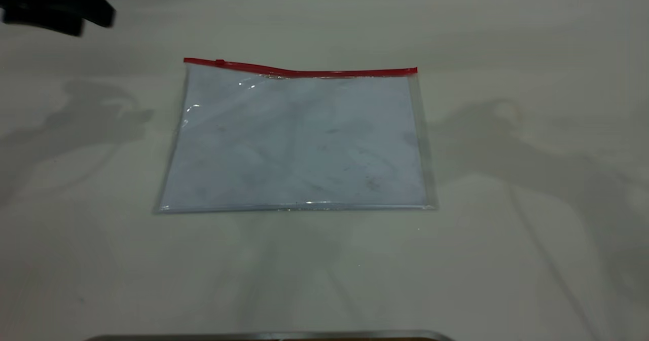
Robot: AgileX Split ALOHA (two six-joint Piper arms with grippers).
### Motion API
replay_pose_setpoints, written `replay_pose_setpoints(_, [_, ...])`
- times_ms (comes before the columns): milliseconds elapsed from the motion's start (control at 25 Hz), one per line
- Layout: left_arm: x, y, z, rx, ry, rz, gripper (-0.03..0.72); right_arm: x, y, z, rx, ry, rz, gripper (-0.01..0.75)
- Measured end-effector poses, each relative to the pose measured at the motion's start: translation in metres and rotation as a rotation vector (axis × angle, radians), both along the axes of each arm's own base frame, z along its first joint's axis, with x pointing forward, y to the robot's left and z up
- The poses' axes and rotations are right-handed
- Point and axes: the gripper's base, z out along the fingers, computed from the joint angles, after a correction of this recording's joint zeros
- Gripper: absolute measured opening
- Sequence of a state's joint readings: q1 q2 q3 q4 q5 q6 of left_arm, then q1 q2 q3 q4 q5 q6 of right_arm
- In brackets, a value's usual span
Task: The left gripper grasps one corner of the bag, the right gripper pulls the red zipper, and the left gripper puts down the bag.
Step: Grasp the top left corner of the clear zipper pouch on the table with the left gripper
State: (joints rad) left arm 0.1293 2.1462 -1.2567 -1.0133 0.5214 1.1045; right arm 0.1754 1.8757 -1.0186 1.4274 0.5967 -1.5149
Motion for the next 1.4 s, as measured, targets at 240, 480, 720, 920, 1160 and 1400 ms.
replay_pose_setpoints(240, [0.032,-0.004,-0.049,-0.109,0.032,-0.034,0.578,0.020,0.018,-0.011,0.009,-0.003,0.033,0.416])
replay_pose_setpoints(480, [0.046,-0.016,-0.089,-0.147,0.045,-0.085,0.578,0.034,0.021,-0.016,0.038,-0.001,0.010,0.416])
replay_pose_setpoints(720, [0.051,-0.047,-0.119,-0.157,0.058,-0.161,0.578,0.034,0.022,-0.016,0.044,0.002,0.008,0.416])
replay_pose_setpoints(920, [0.054,-0.057,-0.121,-0.143,0.035,-0.181,0.511,0.034,0.022,-0.016,0.046,0.003,0.009,0.416])
replay_pose_setpoints(1160, [0.052,-0.059,-0.119,-0.132,-0.020,-0.293,0.121,0.037,0.022,-0.021,0.043,0.004,0.014,0.416])
replay_pose_setpoints(1400, [0.052,-0.070,-0.095,-0.105,-0.197,-0.550,0.053,0.061,0.031,-0.042,0.044,-0.028,0.086,0.416])
